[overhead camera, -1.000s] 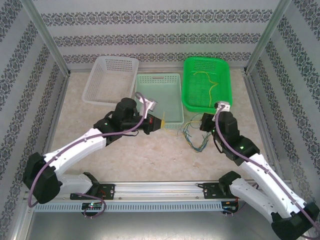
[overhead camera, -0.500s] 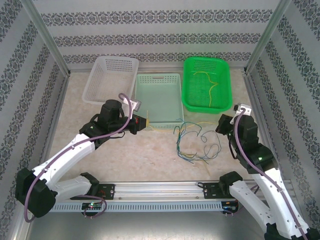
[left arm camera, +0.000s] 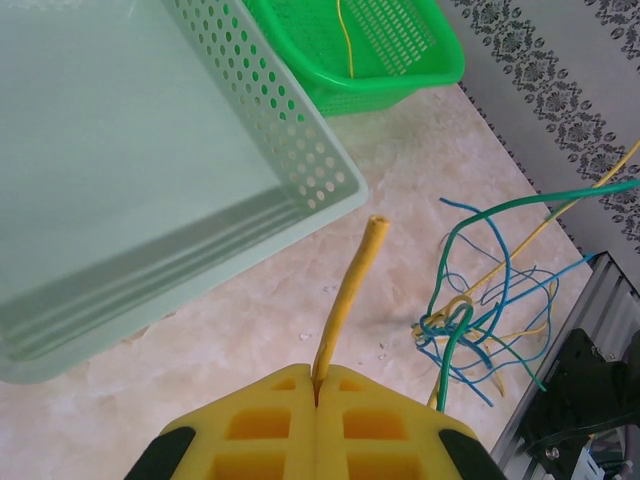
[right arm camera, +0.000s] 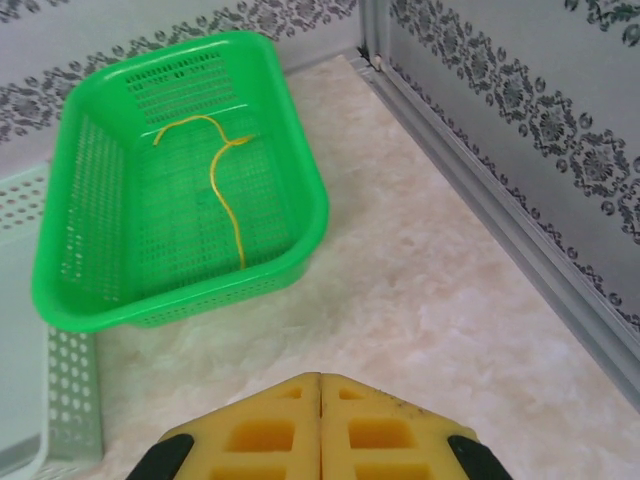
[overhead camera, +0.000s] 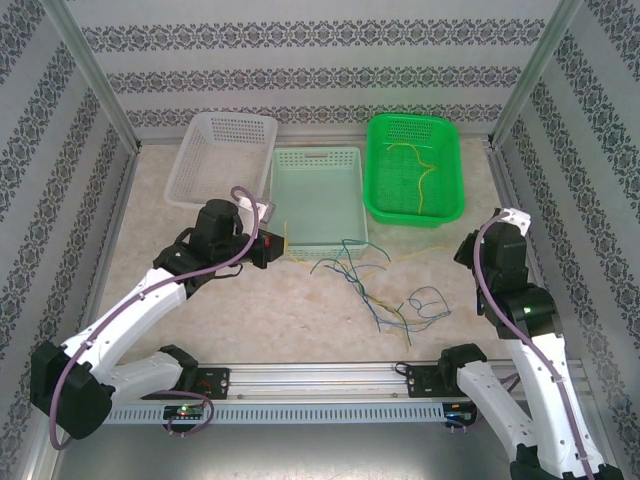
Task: Untangle the cables
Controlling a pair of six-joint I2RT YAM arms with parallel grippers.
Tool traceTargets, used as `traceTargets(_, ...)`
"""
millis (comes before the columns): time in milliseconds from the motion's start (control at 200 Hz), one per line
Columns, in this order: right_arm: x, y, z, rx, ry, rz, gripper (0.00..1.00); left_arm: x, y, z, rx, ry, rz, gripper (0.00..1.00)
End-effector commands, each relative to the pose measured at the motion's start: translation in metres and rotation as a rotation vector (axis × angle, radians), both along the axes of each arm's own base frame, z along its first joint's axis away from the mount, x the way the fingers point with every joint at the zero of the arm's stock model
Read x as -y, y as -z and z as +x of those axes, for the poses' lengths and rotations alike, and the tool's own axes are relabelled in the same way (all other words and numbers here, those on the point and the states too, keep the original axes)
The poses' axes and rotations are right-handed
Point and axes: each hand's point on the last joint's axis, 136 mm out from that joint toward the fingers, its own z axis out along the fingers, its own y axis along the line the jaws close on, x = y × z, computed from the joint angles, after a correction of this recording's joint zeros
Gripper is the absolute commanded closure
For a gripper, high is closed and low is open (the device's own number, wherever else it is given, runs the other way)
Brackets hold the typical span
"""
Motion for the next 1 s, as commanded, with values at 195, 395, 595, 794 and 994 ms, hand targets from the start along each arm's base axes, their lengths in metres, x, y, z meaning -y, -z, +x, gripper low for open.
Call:
traceTargets(195, 0.018, -0.029, 0.004, 0.084, 0.06, -0.001, 1.0, -0.04, 0.022, -0.016, -0.028, -0.145, 0.093, 1.0)
traceTargets(395, 0.001, -0.042, 0.03, 0.091, -0.041, 0.06, 1.0, -0.074, 0.055, -0.033, -0.092, -0.304, 0.136, 0.99)
traceTargets(595, -0.052, -0.024, 0.056, 0.105, -0.275, 0.246, 1.0, -0.09, 0.085, -0.044, -0.163, -0.416, 0.113, 0.97)
traceTargets(794, -0.127, 0.008, 0.062, 0.009, -0.563, 0.241, 1.0, -0.089, 0.111, -0.05, -0.224, -0.445, 0.076, 0.94)
traceTargets(994, -0.173, 0.03, 0.066, -0.057, -0.736, 0.245, 1.0, -0.096, 0.133, -0.055, -0.277, -0.491, 0.088, 0.87)
